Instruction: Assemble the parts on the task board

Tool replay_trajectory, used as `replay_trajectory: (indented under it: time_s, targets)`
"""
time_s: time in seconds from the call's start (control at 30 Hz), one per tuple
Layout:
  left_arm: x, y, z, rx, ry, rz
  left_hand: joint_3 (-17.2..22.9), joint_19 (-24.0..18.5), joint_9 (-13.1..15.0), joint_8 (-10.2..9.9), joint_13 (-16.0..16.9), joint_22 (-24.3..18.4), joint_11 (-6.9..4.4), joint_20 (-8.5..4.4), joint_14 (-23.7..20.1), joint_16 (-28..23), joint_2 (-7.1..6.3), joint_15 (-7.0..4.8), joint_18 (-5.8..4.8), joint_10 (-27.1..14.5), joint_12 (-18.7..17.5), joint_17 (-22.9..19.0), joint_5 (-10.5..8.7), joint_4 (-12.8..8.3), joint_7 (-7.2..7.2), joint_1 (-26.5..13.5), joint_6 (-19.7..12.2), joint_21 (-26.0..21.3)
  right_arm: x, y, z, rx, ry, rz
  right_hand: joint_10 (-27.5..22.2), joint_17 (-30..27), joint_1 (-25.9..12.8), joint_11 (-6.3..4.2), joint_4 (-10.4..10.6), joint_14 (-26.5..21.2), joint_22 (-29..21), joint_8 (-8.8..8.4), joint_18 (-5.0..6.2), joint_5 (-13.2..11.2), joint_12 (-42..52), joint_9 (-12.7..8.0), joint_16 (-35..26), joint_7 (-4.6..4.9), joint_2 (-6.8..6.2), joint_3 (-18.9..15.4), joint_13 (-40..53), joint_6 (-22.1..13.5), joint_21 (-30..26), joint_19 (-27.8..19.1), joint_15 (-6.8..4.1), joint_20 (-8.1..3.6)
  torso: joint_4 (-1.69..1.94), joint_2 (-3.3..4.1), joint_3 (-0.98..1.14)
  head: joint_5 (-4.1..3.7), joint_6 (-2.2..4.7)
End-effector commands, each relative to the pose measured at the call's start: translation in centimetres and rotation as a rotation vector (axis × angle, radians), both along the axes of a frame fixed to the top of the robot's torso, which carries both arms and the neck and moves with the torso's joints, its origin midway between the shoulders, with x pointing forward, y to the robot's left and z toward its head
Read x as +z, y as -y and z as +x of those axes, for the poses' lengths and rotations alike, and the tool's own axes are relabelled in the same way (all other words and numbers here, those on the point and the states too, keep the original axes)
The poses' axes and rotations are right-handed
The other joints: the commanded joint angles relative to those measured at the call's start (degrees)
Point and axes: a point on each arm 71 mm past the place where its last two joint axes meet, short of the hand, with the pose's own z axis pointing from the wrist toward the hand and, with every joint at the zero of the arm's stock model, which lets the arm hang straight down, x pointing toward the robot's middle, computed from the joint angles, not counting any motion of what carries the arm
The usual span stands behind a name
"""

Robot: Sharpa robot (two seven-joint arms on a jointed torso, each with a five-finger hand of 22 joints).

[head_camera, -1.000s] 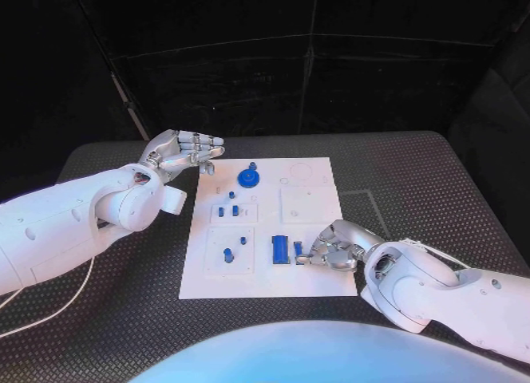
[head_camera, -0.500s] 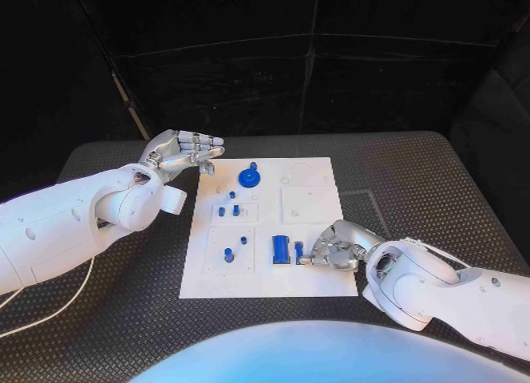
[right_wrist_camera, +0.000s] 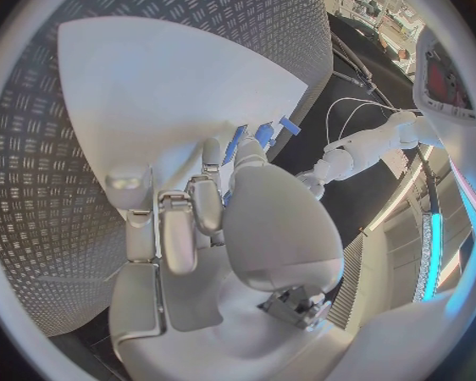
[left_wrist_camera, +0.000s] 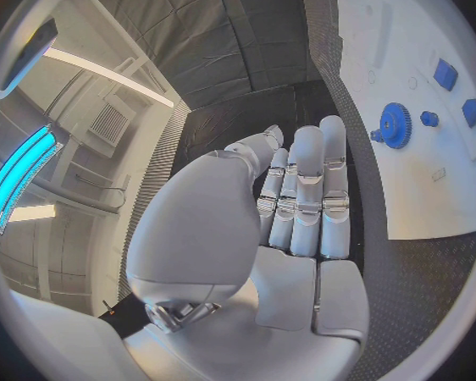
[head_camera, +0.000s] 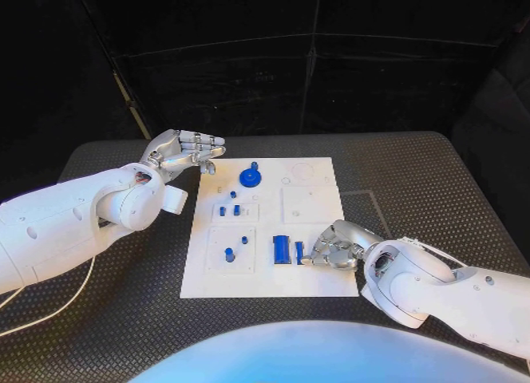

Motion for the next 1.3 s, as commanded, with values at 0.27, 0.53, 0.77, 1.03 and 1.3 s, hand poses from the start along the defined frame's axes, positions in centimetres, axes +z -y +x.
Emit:
replay_trajectory:
  time_s: [0.27,0.53,0.77,1.03,1.3]
  targets:
    - [0.1,0.0,0.0,-0.006,0.001,-0.009,0.04,0.22,-0.07,-0.17,-0.03,-0.1,-0.03,0.27,-0.07,-0.18,0.33,0.08,0.76,-0.28,0.19,-0.08,-0.05,-0.29,0.24,-0.04,0.14,-0.37,0.8,0.2,-0.3,0.011,0.029,0.09,-0.59,10.67,-0.32,0.18,0.73,5.05,-2.2,-0.74,-0.08,0.4,-1.89,0.12,-0.74,0.27,-0.41,-1.42,-1.24,-0.64,-1.4,-1.25,0.13,0.23,-0.16,-0.15,0.05,0.07,0.0]
    - [0.0,0.0,0.2,-0.003,0.001,-0.008,0.02,0.23,-0.07,-0.17,-0.03,-0.1,-0.01,0.29,-0.07,-0.17,0.35,0.11,0.75,-0.3,0.21,-0.1,-0.06,-0.26,0.26,-0.13,0.13,-0.39,2.8,1.8,1.6,-0.036,0.014,0.333,-3.18,6.28,1.62,1.48,0.42,4.06,-8.31,-3.02,0.92,3.75,-6.24,-0.34,-3.23,1.83,0.25,-1.94,-4.51,-4.47,-5.51,-4.66,1.15,1.08,0.09,-0.68,-0.15,-0.47,0.0]
    - [-0.1,0.0,0.3,0.006,-0.001,-0.019,-0.08,0.18,-0.06,-0.17,-0.03,-0.14,0.0,0.32,-0.15,-0.21,0.32,0.16,0.72,-0.3,0.26,-0.15,-0.06,-0.16,0.24,-0.38,0.12,-0.47,4.2,3.2,4.2,-0.091,0.075,0.524,-7.85,0.27,3.61,2.43,0.05,2.58,-16.16,-4.63,2.26,4.28,-14.63,-1.05,-7.07,2.93,0.94,-2.27,-11.18,-6.67,-10.88,-8.73,1.96,1.9,0.3,-1.11,-0.28,-1.11,0.0]
    - [-0.3,-0.6,1.1,0.058,-0.011,-0.1,-2.24,-5.42,-0.03,-0.1,-0.17,-2.78,0.23,1.21,-7.61,-6.61,-0.03,1.11,0.45,-1.04,0.32,-3.28,0.05,0.87,-0.09,-2.54,0.01,-5.51,4.7,4.9,9.6,-0.186,0.151,0.766,-26.08,-41.42,11.32,6.37,-1.66,-16.5,-31.18,-7.75,2.44,0.05,-45.09,-3.34,-48.55,6.32,3.21,-1.72,-35.78,-9.58,-30.12,-21.49,5.82,5.19,-0.02,-2.53,-0.96,-1.94,0.2]
    - [-1.1,-0.6,2.4,0.121,-0.009,-0.169,-6.0,-19.1,-0.06,-0.59,-0.29,-13.56,2.04,5.38,-15.53,-26.48,1.29,4.84,-0.47,-1.94,-1.34,-12.9,-0.01,2.1,0.0,-2.74,-1.15,-21.02,3.5,4.8,14.1,-0.235,0.197,0.878,-24.53,-54.37,14.04,9.13,-2.65,-25.51,-40.08,-11.79,2.28,-3.73,-57.86,-8.69,-70.43,7.94,4.34,-2.34,-54.04,-9.07,-45.17,-28.74,10.78,10.2,-0.32,-4.3,-1.57,-2.24,4.6]
